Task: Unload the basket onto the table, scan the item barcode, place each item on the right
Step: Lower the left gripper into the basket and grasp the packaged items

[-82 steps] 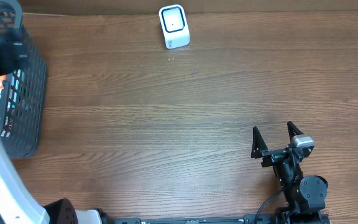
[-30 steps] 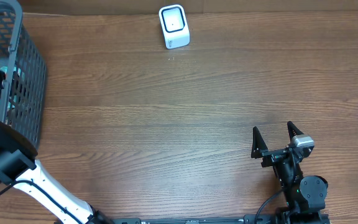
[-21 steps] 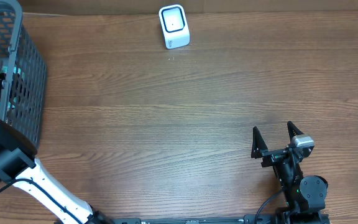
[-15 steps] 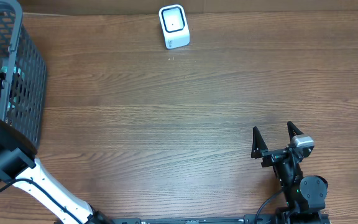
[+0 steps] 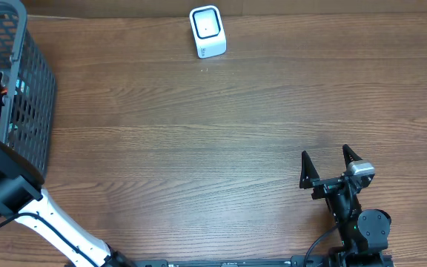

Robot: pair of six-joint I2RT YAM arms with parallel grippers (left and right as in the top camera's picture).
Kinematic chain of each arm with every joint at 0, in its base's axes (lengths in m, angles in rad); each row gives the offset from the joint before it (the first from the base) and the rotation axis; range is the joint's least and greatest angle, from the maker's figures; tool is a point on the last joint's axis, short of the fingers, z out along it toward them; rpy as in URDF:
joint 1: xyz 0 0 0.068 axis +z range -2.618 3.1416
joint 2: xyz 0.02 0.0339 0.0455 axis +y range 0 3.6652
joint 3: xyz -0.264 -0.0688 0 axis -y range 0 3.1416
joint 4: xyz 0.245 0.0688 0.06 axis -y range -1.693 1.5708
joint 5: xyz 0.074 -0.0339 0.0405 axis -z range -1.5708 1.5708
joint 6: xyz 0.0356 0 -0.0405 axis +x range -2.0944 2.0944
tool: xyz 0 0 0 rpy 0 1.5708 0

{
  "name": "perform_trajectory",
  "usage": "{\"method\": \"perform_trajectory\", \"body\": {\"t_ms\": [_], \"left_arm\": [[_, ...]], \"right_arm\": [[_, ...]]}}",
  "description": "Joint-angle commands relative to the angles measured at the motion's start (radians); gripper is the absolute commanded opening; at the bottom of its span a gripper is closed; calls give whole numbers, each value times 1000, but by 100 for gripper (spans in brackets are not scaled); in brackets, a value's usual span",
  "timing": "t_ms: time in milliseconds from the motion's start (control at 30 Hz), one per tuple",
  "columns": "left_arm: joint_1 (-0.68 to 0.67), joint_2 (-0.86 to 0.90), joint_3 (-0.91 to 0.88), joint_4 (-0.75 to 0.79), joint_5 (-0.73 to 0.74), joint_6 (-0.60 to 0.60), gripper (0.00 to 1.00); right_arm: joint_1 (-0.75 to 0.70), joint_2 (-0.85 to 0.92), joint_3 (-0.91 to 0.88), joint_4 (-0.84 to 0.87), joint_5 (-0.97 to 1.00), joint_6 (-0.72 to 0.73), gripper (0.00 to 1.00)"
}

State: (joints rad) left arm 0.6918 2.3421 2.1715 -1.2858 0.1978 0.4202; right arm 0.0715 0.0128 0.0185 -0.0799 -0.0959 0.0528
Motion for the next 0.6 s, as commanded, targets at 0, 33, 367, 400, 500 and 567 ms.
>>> {"method": "perform_trajectory", "body": {"t_ms": [0, 33, 367, 400, 500, 567], "left_arm": [[2, 12, 4, 0, 9, 10, 46], [2, 12, 6, 0, 9, 10, 45], [3, 12, 190, -80, 2, -34, 39], [3, 12, 216, -90, 3, -42, 38], [3, 8, 311, -129, 2, -68, 38], [3, 1, 380, -153, 2, -90, 38]], "right_arm": [[-6, -10, -11, 3, 13, 7, 100], [-6, -10, -11, 3, 13, 7, 100], [-6, -10, -11, 3, 13, 7, 100], [-6, -10, -11, 3, 13, 7, 100], [-6, -10, -11, 3, 13, 7, 100], [-6, -10, -11, 3, 13, 7, 100]]}}
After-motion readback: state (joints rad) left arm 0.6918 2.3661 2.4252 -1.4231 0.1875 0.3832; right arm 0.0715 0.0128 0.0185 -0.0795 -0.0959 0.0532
